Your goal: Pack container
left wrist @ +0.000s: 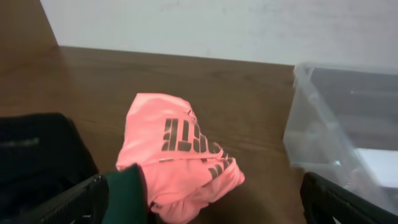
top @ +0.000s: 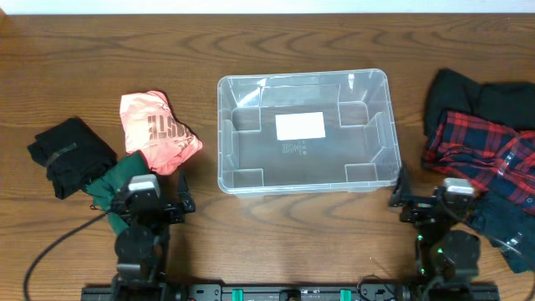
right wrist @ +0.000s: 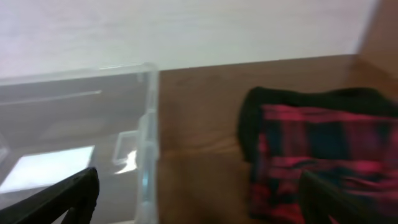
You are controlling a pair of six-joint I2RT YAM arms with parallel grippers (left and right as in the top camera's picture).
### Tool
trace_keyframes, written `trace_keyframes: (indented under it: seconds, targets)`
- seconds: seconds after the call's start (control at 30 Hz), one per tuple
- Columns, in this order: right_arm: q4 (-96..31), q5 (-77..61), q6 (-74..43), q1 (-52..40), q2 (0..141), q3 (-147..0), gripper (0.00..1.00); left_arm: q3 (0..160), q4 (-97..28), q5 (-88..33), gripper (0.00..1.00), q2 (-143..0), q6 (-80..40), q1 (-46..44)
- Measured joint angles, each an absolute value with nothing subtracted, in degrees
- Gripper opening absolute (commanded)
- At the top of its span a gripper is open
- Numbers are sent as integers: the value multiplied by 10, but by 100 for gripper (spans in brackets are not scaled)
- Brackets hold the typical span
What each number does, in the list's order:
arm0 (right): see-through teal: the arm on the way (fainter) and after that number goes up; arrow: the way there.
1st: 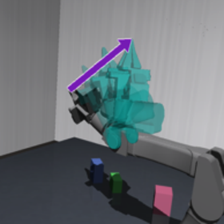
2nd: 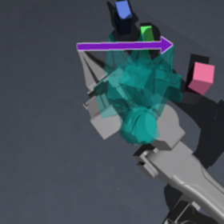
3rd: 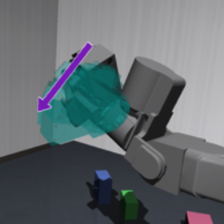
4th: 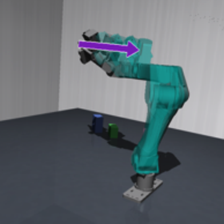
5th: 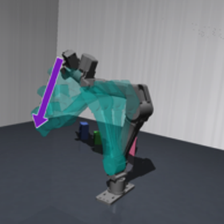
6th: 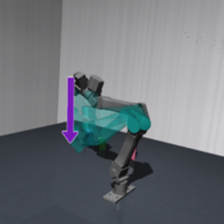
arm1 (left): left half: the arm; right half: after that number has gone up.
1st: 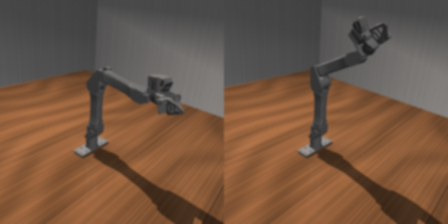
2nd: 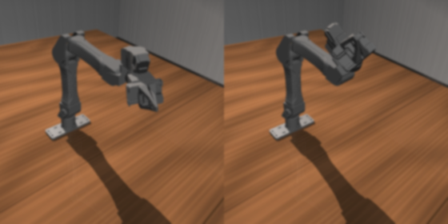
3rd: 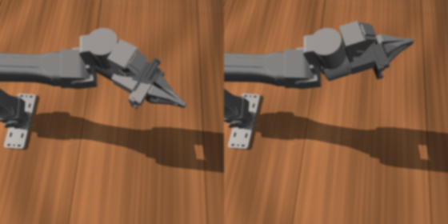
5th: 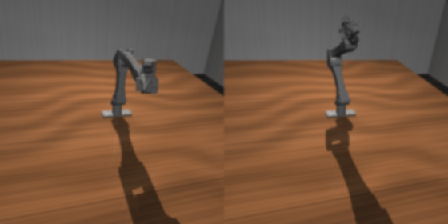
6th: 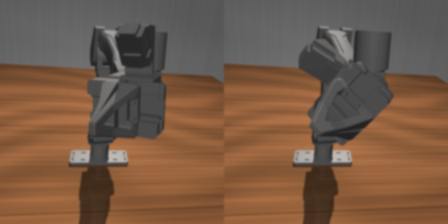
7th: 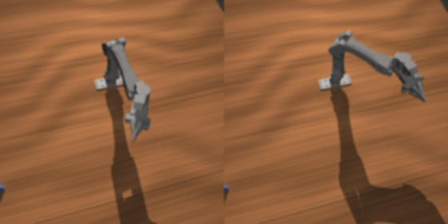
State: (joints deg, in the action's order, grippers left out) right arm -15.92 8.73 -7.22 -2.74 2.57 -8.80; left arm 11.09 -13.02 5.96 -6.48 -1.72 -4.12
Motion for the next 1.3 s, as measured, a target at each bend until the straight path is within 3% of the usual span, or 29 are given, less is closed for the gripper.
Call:
trace_keyframes:
  seconds: [0.33,0.53,0.7,0.97,1.3]
  targets:
    - [-329,241,-134,-8,211,-325,99,368,-260,48,98,-302,-28,-41]
    - [-346,202,-152,74,392,-415,99,456,-333,18,98,-416,-28,-41]
    - [-400,151,-37,142,546,-533,99,473,-354,-16,98,-443,-28,-41]
    - [-649,104,165,161,738,-742,99,474,-359,-32,98,-445,-28,-41]
    - [-687,71,246,162,803,-770,97,474,-358,-37,98,-445,-28,-41]
